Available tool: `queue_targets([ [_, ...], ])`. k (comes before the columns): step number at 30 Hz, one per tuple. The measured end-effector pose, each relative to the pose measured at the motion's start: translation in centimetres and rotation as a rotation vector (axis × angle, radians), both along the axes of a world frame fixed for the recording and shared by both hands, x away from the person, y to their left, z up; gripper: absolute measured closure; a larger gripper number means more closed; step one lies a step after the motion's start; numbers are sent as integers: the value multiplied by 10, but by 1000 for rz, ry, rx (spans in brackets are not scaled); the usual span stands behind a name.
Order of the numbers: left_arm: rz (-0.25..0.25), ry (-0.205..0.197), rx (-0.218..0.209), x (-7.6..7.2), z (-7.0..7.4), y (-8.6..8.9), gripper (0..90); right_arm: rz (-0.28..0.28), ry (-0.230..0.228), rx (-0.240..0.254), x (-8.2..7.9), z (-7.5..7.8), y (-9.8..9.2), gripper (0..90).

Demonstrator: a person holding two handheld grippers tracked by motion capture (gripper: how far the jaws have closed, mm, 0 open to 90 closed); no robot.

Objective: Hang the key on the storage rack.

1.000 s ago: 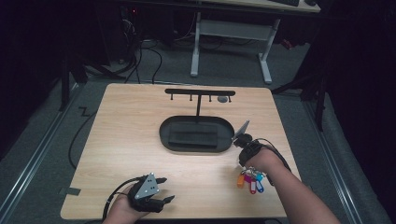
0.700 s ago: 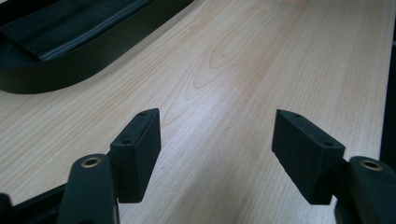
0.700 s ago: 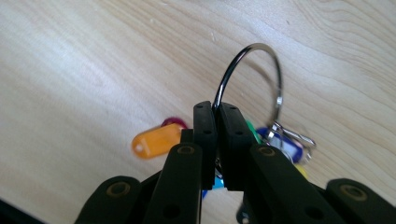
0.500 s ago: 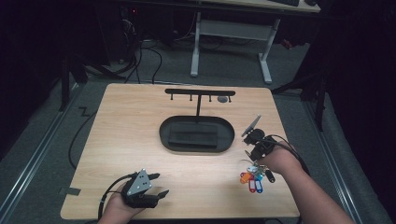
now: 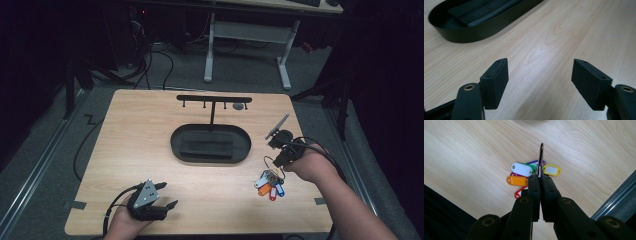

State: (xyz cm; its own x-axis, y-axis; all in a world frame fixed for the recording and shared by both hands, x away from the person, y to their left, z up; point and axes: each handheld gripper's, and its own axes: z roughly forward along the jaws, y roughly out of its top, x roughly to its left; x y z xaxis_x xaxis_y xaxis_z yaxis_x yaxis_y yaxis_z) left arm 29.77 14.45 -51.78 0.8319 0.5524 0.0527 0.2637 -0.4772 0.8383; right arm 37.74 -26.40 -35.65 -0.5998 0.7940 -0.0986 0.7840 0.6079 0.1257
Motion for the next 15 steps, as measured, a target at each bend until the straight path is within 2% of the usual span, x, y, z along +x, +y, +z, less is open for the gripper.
queue_targets([
  [4, 14, 6, -11, 2, 0, 4, 298, 1, 2, 14, -1, 6, 1, 879],
  [11, 11, 7, 0, 2, -1, 3, 301, 7, 0, 16, -1, 14, 2, 879],
  [15, 21, -2, 4, 2, -1, 4, 300, 19, 15, 25, -1, 24, 2, 878],
])
